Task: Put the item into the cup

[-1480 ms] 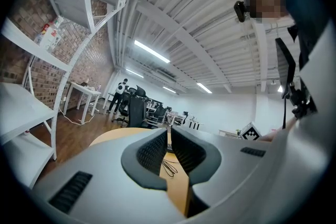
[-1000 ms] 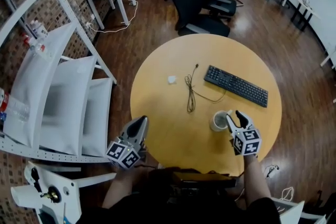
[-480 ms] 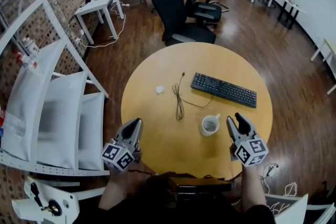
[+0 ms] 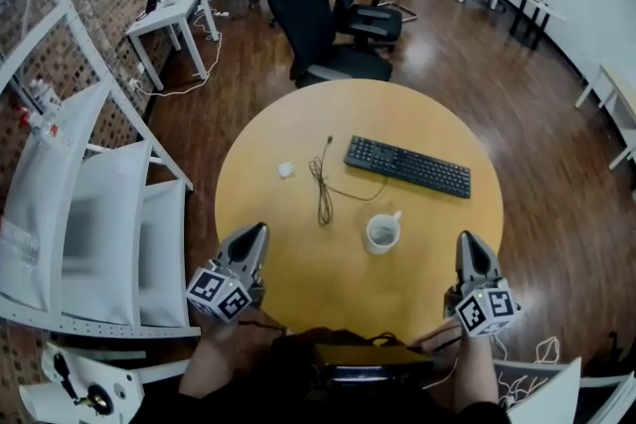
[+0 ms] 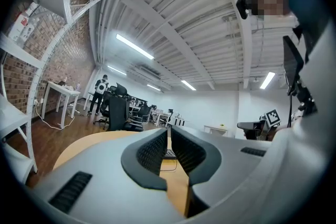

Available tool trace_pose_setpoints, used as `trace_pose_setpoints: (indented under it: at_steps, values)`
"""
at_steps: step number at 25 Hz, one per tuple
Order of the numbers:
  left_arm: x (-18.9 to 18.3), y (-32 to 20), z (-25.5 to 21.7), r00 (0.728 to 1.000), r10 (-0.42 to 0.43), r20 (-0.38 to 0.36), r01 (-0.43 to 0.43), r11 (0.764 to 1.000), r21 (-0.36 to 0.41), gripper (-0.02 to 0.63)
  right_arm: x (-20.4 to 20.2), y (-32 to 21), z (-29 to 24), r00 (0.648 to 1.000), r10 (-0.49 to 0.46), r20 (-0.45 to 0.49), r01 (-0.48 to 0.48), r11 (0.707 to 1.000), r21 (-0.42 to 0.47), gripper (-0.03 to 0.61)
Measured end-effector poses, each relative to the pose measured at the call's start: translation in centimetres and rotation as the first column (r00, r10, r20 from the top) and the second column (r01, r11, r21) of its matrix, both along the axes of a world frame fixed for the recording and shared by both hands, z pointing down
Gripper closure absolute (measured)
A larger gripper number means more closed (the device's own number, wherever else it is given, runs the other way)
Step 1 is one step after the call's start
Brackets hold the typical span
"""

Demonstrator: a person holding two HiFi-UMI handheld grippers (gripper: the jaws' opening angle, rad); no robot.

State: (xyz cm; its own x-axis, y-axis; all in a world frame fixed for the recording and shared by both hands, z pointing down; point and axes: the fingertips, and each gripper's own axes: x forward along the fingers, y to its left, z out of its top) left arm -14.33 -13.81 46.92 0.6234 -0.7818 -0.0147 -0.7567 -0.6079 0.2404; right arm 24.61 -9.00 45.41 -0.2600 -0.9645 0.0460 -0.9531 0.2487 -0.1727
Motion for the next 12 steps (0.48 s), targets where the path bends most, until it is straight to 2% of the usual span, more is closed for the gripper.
trace_pose_setpoints:
  at_steps: [5, 12]
  values:
    - [0.7, 0.3, -0.4, 1.0, 0.005, -0.008, -0.005, 1.0, 0.007, 0.597, 2.4, 1.5, 0.2, 0.998, 0.059, 0.022, -0.059, 0.998, -0.013, 0.569]
    - [-0.3, 0.6, -0.5, 1.0, -0.008, -0.001, 0.008, 1.0, 0.003, 0.597, 2.2, 1.1, 0.8, 0.997, 0.051, 0.052, -0.05, 0.999, -0.012, 0.569]
